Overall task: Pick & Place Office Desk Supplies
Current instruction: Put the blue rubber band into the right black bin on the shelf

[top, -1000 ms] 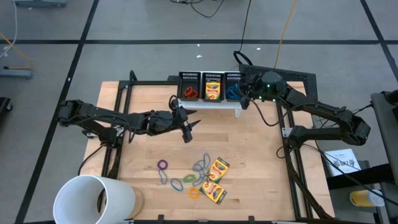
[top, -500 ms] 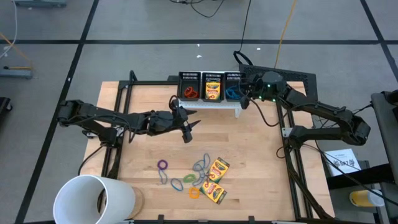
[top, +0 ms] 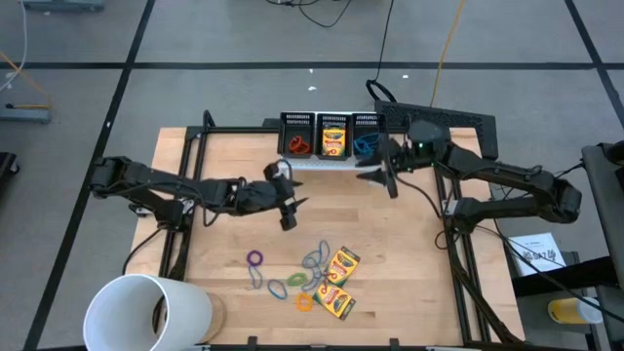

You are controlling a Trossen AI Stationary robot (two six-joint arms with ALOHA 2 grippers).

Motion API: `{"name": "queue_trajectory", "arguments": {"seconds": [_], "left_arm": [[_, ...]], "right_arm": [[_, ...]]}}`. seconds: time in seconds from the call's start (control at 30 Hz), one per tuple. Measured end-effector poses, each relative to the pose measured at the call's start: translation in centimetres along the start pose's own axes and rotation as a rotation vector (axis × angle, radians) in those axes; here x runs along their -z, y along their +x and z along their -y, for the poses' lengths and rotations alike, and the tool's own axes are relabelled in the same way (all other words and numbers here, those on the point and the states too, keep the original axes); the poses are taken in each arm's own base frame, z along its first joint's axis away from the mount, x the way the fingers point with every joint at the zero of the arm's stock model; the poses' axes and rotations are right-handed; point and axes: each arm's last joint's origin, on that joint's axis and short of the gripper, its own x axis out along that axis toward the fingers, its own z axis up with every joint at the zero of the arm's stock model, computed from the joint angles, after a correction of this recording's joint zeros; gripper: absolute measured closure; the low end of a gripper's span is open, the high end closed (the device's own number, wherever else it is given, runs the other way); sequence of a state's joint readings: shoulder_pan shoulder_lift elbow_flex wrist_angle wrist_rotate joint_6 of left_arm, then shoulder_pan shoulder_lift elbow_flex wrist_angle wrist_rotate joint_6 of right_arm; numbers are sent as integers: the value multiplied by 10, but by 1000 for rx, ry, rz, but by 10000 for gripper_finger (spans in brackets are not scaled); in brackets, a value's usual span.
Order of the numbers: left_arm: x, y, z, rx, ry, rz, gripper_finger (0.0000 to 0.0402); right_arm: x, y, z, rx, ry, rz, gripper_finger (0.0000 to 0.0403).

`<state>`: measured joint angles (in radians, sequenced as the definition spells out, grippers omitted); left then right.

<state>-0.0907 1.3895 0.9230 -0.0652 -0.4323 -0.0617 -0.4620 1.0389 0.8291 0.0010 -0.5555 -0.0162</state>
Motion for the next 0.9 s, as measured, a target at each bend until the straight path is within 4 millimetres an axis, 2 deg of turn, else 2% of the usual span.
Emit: {"name": "queue_trajectory", "arguments": {"seconds": [0.2, 0.37, 0.47, 0.7, 0.9], "left_arm": [[17, -6, 13, 159, -47, -173, 188], [22, 0, 26, 166, -35, -177, 188], [28, 15, 37, 191, 15, -166, 188], [48, 62, 61, 291, 48, -104, 188], [70, 89, 69, 344, 96, -123, 188]], "right_arm": [[2, 9, -19, -88, -47, -23, 250], [3, 15, -35, -159, -110, -29, 250], [6, 18, -42, -188, -118, -32, 250], [31, 26, -50, -235, -109, -31, 250], [55, 29, -55, -268, -154, 5, 250]]}}
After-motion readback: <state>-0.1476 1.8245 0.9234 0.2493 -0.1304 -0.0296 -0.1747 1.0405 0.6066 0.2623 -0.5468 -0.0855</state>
